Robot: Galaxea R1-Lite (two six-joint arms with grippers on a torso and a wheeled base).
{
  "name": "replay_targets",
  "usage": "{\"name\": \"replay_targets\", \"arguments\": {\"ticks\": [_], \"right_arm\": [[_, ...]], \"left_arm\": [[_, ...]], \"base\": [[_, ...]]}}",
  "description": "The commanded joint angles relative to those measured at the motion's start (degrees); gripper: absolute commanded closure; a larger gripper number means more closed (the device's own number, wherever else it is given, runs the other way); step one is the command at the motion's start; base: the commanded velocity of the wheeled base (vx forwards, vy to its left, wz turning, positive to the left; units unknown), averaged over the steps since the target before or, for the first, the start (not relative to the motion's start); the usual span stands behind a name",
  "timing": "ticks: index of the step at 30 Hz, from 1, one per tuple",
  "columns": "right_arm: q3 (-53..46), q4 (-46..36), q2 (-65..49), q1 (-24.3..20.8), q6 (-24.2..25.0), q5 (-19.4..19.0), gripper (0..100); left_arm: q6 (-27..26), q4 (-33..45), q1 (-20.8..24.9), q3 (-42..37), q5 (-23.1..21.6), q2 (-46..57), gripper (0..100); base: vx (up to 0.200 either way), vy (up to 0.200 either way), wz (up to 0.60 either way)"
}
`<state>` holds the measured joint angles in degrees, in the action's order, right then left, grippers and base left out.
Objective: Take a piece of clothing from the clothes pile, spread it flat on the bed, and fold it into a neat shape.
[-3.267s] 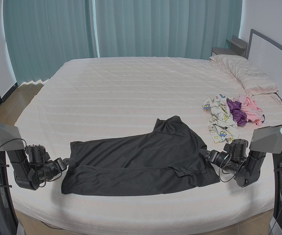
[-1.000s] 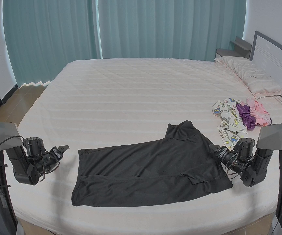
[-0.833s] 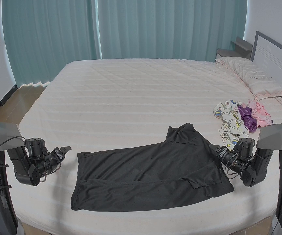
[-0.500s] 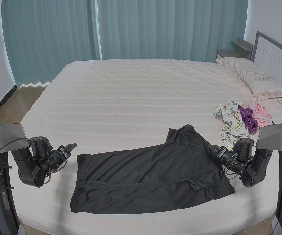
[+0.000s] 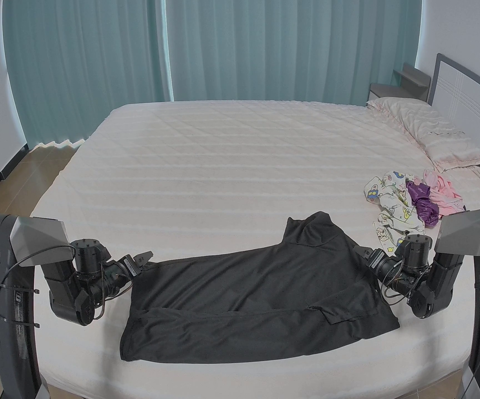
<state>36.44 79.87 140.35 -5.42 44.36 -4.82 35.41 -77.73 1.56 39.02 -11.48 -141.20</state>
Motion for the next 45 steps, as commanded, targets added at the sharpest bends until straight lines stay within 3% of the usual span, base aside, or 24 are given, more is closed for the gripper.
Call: {"name": "replay_targets", "arguments": {"ticks": [1,7,8,14,23,26,34,35,38,41,45], "right_arm": [[0.0,0.0,0.1,-0.1,0.0,0.0,0],[-0.1,0.1,-0.2,0.0,0.0,0.0,0],[-0.1,0.1,-0.2,0.0,0.0,0.0,0],[0.1,0.0,-0.3,-0.1,-0.2,0.1,0],[2.3,-1.4,-1.6,-1.5,-2.3,0.0,0],[5.3,-5.9,-2.6,-1.6,-5.3,0.0,0],[9.3,-14.1,-5.0,-3.6,-6.2,0.2,0],[9.3,-14.6,-5.1,-3.7,-6.4,0.2,0],[9.2,-15.3,-5.2,-3.7,-7.3,0.2,0],[8.6,-15.2,-4.8,-3.7,-9.2,0.2,0],[8.4,-15.3,-4.8,-3.7,-9.5,0.2,0]], "left_arm": [[-1.6,0.0,0.9,1.3,1.1,-2.0,0],[-4.1,1.1,2.7,3.4,2.6,-2.5,0],[-4.7,1.5,2.8,4.0,2.8,-2.7,100],[-8.3,3.6,2.4,7.7,6.8,-3.0,100],[-8.8,3.5,1.4,9.4,9.3,-2.3,100],[-8.8,3.5,0.7,9.1,9.6,-2.0,100],[-10.6,4.2,-1.3,6.7,8.6,-1.5,100],[-10.5,4.4,-1.5,6.7,8.1,-1.3,0],[-10.5,4.6,-1.9,6.8,5.8,-0.6,0],[-10.7,9.3,-3.9,6.9,-2.0,1.3,0],[-11.3,15.9,-4.3,6.9,-7.1,4.9,0]], "base": [[0.0,0.0,0.0],[0.0,0.0,0.0],[0.0,0.0,0.0],[0.0,0.0,0.0],[0.0,0.0,0.0],[0.0,0.0,0.0],[0.0,0.0,0.0],[0.0,0.0,0.0],[0.0,0.0,0.0],[0.0,0.0,0.0],[0.0,0.0,0.0]]}}
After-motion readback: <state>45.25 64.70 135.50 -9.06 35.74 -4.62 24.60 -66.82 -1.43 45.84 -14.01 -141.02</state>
